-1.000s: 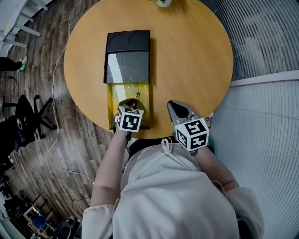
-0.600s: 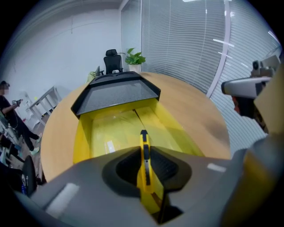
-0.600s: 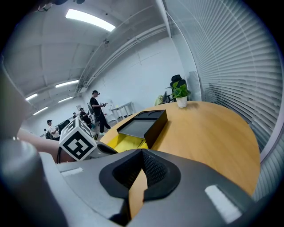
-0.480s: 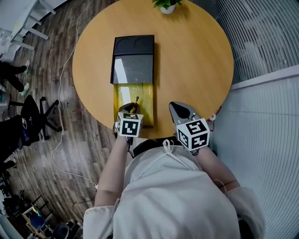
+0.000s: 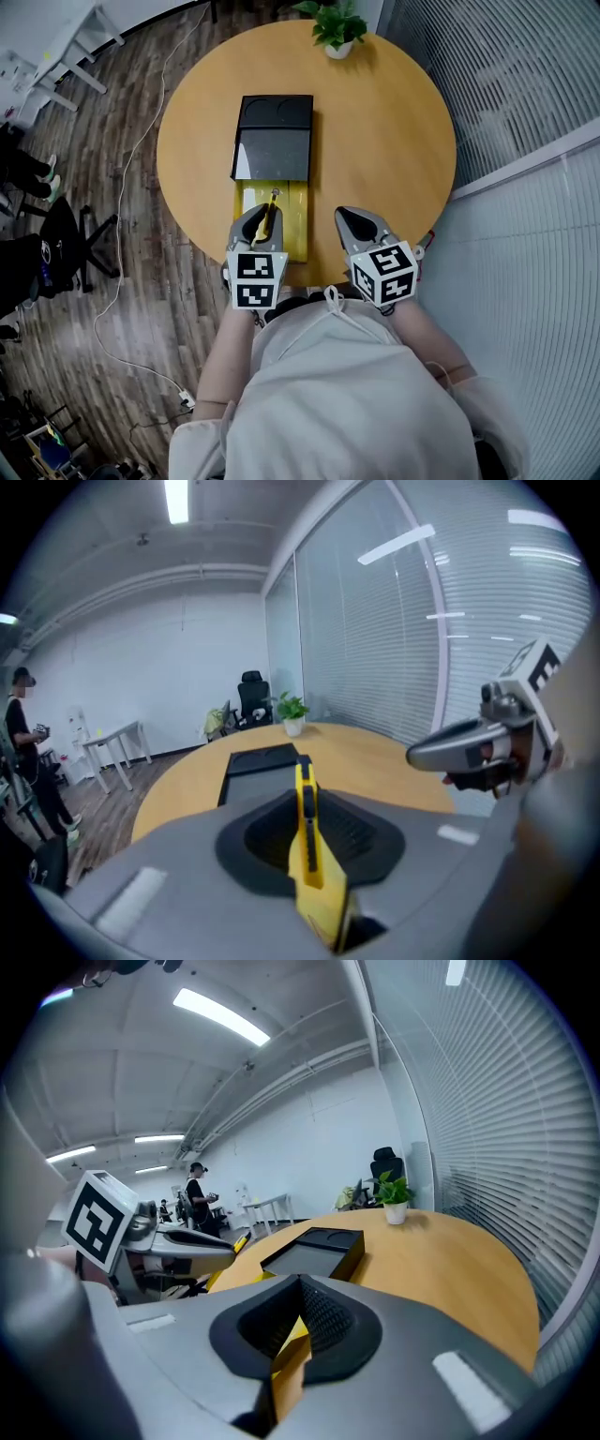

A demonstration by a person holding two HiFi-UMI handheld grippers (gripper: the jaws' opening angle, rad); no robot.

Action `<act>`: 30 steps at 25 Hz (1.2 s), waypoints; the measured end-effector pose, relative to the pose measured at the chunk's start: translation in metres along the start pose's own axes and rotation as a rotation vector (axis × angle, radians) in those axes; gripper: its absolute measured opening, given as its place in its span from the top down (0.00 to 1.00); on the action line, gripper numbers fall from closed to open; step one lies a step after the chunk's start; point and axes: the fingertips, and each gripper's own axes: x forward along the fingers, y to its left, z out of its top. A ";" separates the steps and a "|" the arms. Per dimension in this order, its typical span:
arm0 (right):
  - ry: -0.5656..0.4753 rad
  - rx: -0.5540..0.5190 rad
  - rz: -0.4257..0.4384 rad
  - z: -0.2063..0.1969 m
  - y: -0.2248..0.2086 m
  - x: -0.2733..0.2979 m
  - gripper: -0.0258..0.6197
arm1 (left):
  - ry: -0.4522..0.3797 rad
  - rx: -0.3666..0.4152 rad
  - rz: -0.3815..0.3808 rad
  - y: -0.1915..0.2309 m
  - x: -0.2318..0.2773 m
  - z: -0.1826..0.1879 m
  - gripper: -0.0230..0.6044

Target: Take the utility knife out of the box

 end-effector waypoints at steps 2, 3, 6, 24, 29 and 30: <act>-0.025 -0.024 -0.012 0.010 0.004 -0.009 0.96 | -0.082 -0.006 -0.001 -0.001 -0.020 0.021 0.86; -0.038 -0.034 -0.020 0.015 0.006 -0.013 0.96 | -0.124 -0.013 0.000 0.000 -0.030 0.031 0.86; -0.099 -0.052 -0.036 0.032 0.012 -0.027 0.96 | -0.248 -0.042 0.012 0.003 -0.059 0.058 0.86; -0.188 -0.076 -0.078 0.052 0.032 -0.063 0.96 | -0.378 -0.064 0.023 -0.003 -0.111 0.076 0.86; -0.175 -0.069 -0.078 0.045 0.033 -0.063 0.96 | -0.370 -0.068 0.025 -0.005 -0.112 0.071 0.86; -0.172 -0.066 -0.078 0.043 0.033 -0.063 0.96 | -0.369 -0.070 0.022 -0.005 -0.111 0.070 0.86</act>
